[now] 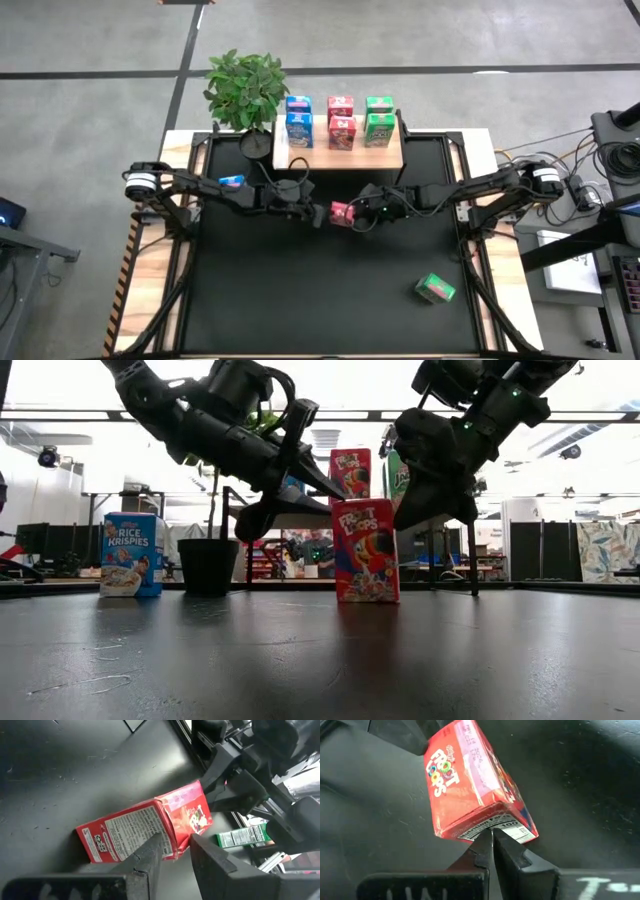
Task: Stack cereal on shelf
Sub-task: Put the red cereal box aligned with the other red cereal boxes on the shelf
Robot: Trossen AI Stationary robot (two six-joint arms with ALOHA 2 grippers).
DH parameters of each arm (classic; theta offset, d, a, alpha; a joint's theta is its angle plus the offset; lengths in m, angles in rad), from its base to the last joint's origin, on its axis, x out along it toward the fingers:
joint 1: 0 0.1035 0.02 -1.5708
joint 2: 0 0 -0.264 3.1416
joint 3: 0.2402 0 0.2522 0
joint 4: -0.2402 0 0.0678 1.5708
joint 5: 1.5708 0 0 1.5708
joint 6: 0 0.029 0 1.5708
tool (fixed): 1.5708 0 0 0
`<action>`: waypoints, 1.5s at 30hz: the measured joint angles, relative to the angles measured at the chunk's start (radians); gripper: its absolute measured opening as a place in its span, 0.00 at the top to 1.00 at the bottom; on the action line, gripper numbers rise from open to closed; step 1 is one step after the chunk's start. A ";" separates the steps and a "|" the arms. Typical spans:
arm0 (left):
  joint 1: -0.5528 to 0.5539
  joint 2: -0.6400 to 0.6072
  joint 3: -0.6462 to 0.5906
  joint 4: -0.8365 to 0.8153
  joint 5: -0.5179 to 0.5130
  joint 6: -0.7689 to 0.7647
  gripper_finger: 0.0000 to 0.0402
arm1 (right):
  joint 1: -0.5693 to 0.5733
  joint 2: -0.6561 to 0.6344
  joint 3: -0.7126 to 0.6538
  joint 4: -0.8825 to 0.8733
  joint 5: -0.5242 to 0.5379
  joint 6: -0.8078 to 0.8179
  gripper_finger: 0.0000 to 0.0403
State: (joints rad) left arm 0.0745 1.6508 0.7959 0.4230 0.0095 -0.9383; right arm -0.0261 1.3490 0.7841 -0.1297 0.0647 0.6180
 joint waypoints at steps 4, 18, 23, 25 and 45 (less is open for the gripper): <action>0.001 0.001 0.000 0.004 0.004 -0.003 0.79 | 0.000 -0.023 0.000 -0.033 0.006 -0.004 0.98; 0.000 0.001 -0.002 0.012 0.008 0.013 0.79 | 0.000 -0.073 -0.001 -0.101 0.014 0.010 0.98; -0.001 0.001 -0.002 0.012 0.016 0.019 0.79 | 0.001 -0.090 -0.003 -0.112 0.013 0.004 0.98; -0.001 0.001 -0.002 0.011 0.023 0.021 0.79 | 0.002 -0.115 -0.003 -0.115 0.013 0.000 0.98; -0.072 -0.197 -0.002 -0.249 -0.046 0.415 0.79 | 0.024 -0.179 0.016 0.027 0.057 -0.466 0.76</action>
State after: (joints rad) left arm 0.0021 1.4536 0.7937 0.1737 -0.0370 -0.5236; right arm -0.0021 1.1695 0.8001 -0.1028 0.1214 0.1524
